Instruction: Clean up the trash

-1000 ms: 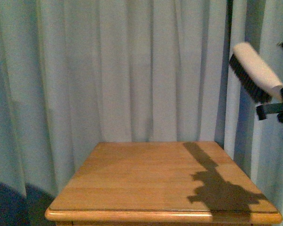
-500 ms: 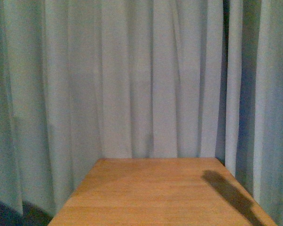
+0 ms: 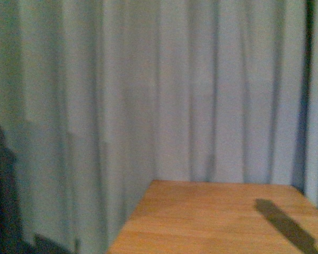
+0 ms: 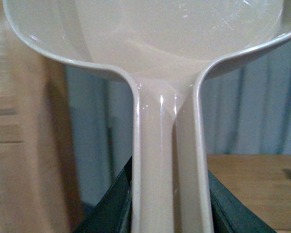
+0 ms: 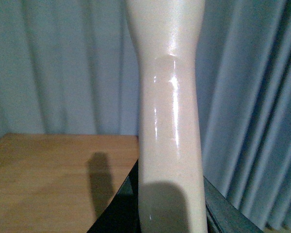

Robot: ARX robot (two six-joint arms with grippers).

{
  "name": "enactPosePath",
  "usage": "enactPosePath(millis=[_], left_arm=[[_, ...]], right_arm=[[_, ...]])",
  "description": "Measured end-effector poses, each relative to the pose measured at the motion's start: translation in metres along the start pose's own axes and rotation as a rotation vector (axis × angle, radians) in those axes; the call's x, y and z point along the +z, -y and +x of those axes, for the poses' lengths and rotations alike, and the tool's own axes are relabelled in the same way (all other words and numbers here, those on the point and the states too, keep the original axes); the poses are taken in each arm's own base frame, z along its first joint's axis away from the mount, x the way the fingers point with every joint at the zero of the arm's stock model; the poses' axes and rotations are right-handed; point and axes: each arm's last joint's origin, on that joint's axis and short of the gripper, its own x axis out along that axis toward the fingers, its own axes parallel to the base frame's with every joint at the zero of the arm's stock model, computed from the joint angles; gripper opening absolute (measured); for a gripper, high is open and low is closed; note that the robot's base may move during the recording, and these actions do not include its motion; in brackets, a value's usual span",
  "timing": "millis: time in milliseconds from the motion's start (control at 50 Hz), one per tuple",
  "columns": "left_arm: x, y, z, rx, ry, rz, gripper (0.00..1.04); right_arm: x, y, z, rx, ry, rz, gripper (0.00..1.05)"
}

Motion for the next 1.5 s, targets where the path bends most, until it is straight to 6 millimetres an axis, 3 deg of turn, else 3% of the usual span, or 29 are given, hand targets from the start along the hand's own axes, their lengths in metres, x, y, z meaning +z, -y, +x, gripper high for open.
enactPosePath(millis=[1500], left_arm=[[0.0007,-0.0008,-0.0010,0.022,0.008,-0.003,0.26]], right_arm=[[-0.0016,-0.0018,0.0006,0.030,-0.004,-0.018,0.18]])
